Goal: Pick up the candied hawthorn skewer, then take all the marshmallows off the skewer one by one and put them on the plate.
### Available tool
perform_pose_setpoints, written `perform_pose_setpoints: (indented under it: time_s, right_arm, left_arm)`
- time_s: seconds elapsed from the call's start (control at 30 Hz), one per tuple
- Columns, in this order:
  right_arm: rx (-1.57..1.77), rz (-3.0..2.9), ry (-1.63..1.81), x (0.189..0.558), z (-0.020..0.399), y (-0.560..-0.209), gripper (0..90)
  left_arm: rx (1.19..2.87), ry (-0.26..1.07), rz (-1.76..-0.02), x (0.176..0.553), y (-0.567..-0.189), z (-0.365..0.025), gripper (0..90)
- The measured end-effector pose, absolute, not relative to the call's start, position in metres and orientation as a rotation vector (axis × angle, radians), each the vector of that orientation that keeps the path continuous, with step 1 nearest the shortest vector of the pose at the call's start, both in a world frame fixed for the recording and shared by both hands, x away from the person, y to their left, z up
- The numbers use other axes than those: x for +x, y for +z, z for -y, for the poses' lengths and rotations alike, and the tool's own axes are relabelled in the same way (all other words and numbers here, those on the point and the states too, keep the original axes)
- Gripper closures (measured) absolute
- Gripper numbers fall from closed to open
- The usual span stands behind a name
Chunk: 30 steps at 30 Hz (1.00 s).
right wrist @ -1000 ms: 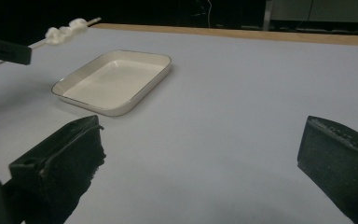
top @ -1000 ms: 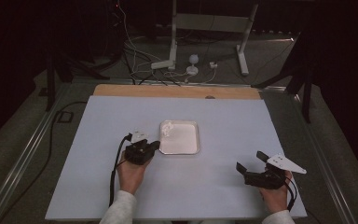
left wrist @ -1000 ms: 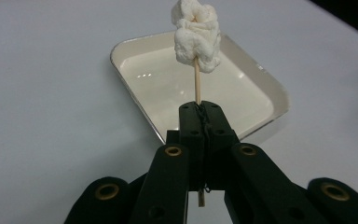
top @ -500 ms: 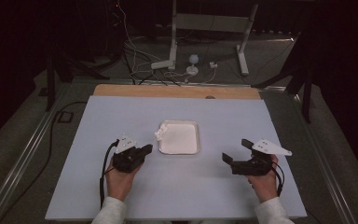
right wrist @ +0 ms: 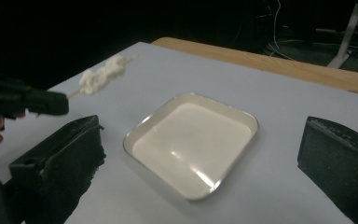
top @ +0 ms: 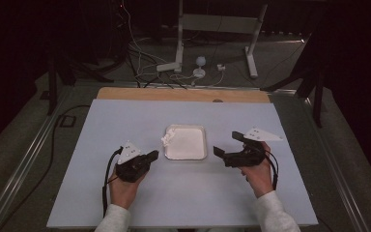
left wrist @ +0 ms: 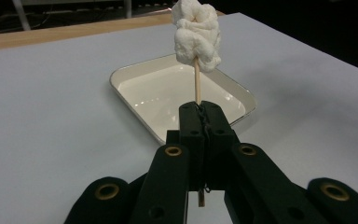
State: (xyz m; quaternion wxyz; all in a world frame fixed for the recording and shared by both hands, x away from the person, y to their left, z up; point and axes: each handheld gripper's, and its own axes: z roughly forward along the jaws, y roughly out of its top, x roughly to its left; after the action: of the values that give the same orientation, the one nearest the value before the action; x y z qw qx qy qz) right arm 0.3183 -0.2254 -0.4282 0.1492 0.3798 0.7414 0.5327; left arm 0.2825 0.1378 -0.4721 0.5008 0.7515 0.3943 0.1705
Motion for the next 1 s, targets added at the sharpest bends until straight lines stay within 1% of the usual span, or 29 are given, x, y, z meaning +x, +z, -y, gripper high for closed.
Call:
perform_pose_setpoints:
  time_s: [0.2, 0.5, 0.9, 1.0]
  right_arm:
    - [1.087, -2.160, 1.532, 0.330, 0.202, -0.415, 0.0]
    - [1.043, -2.218, 1.530, 0.342, 0.170, -0.408, 0.0]
    - [1.104, -2.272, 1.568, 0.361, 0.153, -0.404, 0.0]
    - [1.130, -2.301, 1.584, 0.366, 0.147, -0.407, 2.3]
  left_arm:
    - [1.807, 0.412, -0.952, 0.283, -0.473, -0.139, 89.8]
    - [1.819, 0.426, -0.925, 0.280, -0.475, -0.137, 89.8]
    - [1.806, 0.435, -0.882, 0.275, -0.473, -0.135, 89.8]
    - [1.800, 0.434, -0.869, 0.274, -0.472, -0.133, 89.8]
